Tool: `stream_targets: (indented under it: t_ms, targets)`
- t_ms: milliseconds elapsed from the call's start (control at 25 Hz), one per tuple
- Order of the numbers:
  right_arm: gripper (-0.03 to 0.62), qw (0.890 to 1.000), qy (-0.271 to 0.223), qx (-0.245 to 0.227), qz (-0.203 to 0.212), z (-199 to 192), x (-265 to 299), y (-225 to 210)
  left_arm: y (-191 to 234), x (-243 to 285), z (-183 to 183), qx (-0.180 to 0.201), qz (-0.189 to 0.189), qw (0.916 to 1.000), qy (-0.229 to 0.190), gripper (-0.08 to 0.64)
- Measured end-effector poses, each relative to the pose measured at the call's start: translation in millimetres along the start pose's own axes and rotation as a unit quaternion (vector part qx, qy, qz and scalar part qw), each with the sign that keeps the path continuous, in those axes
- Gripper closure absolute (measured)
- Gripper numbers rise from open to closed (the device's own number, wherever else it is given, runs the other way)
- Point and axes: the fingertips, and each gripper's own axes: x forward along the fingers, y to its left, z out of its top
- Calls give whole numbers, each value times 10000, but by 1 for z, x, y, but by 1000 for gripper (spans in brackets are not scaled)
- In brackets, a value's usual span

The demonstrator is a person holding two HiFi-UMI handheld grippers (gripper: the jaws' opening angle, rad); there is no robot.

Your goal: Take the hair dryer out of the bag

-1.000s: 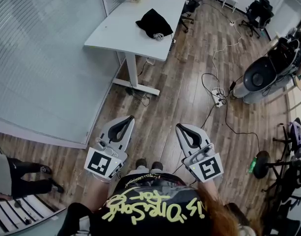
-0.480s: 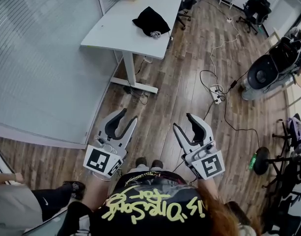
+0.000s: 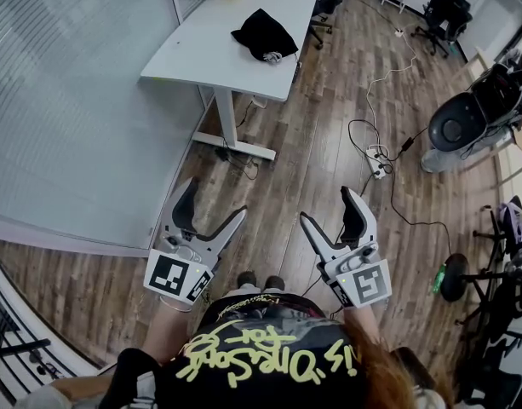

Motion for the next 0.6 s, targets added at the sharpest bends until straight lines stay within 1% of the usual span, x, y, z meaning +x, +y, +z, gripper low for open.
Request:
stream_targets:
  t_ms: [160, 360, 480, 600]
  targets:
    - [255, 9998, 139, 114, 30, -6, 10, 3, 8, 3, -2, 0, -42, 10000, 12, 160]
    - [255, 10000, 53, -3, 20, -7, 23, 1, 24, 4, -2, -6, -51, 10000, 16, 160]
    - [255, 9999, 120, 33, 20, -7, 34, 7, 35, 3, -1, 5, -75, 10000, -3, 160]
    - [255, 9999, 84, -37, 49, -8, 44, 15, 45, -1, -1, 7, -100, 9999, -10, 160]
